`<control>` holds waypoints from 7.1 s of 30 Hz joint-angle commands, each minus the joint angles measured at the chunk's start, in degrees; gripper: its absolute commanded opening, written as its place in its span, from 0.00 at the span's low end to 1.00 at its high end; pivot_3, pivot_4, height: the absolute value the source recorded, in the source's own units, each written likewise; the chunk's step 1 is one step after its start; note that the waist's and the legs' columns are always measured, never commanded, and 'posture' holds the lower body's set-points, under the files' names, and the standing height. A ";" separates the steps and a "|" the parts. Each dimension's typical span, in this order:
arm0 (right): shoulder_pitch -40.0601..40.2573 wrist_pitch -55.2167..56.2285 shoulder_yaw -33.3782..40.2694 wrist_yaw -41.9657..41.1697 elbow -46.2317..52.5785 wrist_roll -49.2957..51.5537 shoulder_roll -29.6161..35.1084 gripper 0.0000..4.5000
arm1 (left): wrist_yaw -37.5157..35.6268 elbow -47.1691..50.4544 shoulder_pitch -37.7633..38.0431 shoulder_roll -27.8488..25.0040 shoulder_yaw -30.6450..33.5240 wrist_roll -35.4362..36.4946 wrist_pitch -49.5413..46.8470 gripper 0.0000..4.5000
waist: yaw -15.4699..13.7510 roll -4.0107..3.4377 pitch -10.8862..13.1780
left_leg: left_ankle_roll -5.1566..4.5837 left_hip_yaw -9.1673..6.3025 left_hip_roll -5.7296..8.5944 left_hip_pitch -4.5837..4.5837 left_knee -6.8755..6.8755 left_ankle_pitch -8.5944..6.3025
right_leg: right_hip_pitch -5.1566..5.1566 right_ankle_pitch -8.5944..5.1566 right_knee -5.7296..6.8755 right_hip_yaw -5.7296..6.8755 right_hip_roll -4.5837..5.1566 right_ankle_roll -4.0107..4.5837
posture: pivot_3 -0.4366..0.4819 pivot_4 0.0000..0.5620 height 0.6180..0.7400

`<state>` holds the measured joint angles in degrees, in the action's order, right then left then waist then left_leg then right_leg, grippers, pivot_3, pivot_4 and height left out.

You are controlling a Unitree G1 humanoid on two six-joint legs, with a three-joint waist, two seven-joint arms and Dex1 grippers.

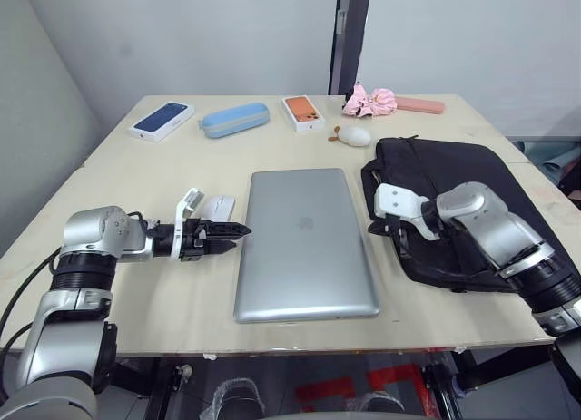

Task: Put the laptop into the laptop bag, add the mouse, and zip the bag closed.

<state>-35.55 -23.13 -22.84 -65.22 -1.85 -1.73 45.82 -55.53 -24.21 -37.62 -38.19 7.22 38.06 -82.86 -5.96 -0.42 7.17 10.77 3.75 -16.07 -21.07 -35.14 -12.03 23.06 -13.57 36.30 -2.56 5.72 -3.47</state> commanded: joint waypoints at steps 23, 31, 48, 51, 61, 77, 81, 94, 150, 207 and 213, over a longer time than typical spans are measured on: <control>2.33 -1.22 3.31 0.63 0.89 -0.17 -9.50 0.01 | 5.25 4.30 0.25 8.82 5.20 4.63 -7.24 1.00 | 0.79 -0.12 -0.24 | 0.11 -0.06 0.01 0.00 0.58 0.35 | 0.00 0.49 -0.38 0.15 0.00 -0.58 | 0.48 0.27 1.00; 3.18 -1.46 3.81 1.02 1.34 -0.25 -9.27 0.00 | 5.48 8.73 2.55 7.69 7.26 7.47 -9.21 0.95 | 0.88 -0.13 -0.23 | 0.13 -0.05 0.01 -0.04 0.97 0.36 | 0.00 0.51 -0.67 0.28 0.00 -0.62 | 0.48 0.27 1.00; 4.75 -9.17 11.06 2.35 8.15 6.12 -6.73 0.00 | 24.17 17.22 14.42 13.01 17.49 26.77 -9.64 0.07 | 0.64 -0.13 -0.22 | 0.14 -0.06 0.01 -0.08 1.10 0.37 | -0.02 0.51 -0.97 0.33 0.01 -0.62 | 0.48 0.27 1.00; 2.97 -11.54 13.28 3.99 7.83 6.98 -6.29 0.00 | 28.23 18.85 16.64 12.91 19.44 31.88 -9.64 0.07 | 0.49 -0.13 -0.22 | 0.13 -0.05 0.01 -0.08 1.09 0.37 | -0.02 0.52 -0.97 0.33 0.01 -0.63 | 0.48 0.27 1.00; -7.65 -10.66 11.82 18.49 -9.95 1.25 -14.33 0.42 | 37.56 23.56 22.76 12.84 19.75 41.42 -9.39 0.07 | 1.00 -0.11 -0.22 | 0.14 -0.05 0.01 -0.06 1.10 0.37 | 0.00 0.52 -0.95 0.36 0.01 -0.63 | 0.48 0.27 1.00; -10.68 -9.56 11.23 23.05 -21.00 -1.45 -16.48 0.47 | 43.57 23.99 23.59 13.12 16.81 47.81 -5.45 0.07 | 0.51 -0.11 -0.23 | 0.14 -0.07 0.01 -0.11 1.07 0.37 | 0.00 0.57 -0.98 0.40 0.01 -0.72 | 0.48 0.27 1.00; -10.66 -9.99 11.08 23.65 -22.97 -1.67 -17.36 0.47 | 44.70 24.10 23.69 12.92 15.55 49.20 -4.05 0.07 | 0.44 -0.10 -0.23 | 0.13 -0.07 0.01 -0.11 1.01 0.37 | 0.00 0.57 -0.97 0.39 0.01 -0.72 | 0.48 0.27 1.00; -10.58 -12.93 14.01 23.19 -23.72 1.71 -20.16 0.23 | 46.83 24.75 24.83 9.98 11.82 54.34 -0.36 0.07 | 0.52 -0.09 -0.24 | 0.14 -0.07 0.00 -0.09 0.95 0.38 | 0.00 0.59 -0.84 0.39 0.02 -0.76 | 0.48 0.27 1.00; -10.63 -52.25 41.14 18.39 -2.21 44.24 -5.82 0.00 | 51.30 18.66 17.37 7.73 1.79 74.72 12.89 0.07 | -0.05 -0.06 -0.25 | 0.09 -0.06 0.00 -0.07 0.71 0.48 | 0.05 0.64 -0.54 0.32 0.02 -0.86 | 0.48 0.27 1.00; -6.63 -46.54 31.39 28.68 4.11 47.19 -8.77 0.19 | 36.69 -2.95 -4.30 40.67 5.46 25.39 16.23 0.07 | -1.67 -0.07 -0.24 | 0.05 0.00 0.01 -0.13 0.68 0.51 | 0.05 0.84 -0.48 0.19 0.05 -1.19 | 0.48 0.27 1.00; -8.27 -40.54 21.11 22.31 -1.74 39.00 -5.04 0.61 | 36.10 -2.81 -4.53 40.91 5.87 24.51 15.90 0.07 | -1.41 -0.07 -0.24 | 0.04 0.02 0.01 -0.11 0.68 0.51 | 0.05 0.83 -0.59 0.19 0.05 -1.18 | 0.48 0.27 1.00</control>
<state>-42.18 -65.94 -0.47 -40.74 -2.88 38.80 39.96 -16.15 -30.63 -40.00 1.81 12.41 61.37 -66.80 -7.37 -0.49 6.92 10.81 3.77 -16.06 -21.19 -34.46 -11.52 23.11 -12.74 35.71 -2.38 5.76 -4.65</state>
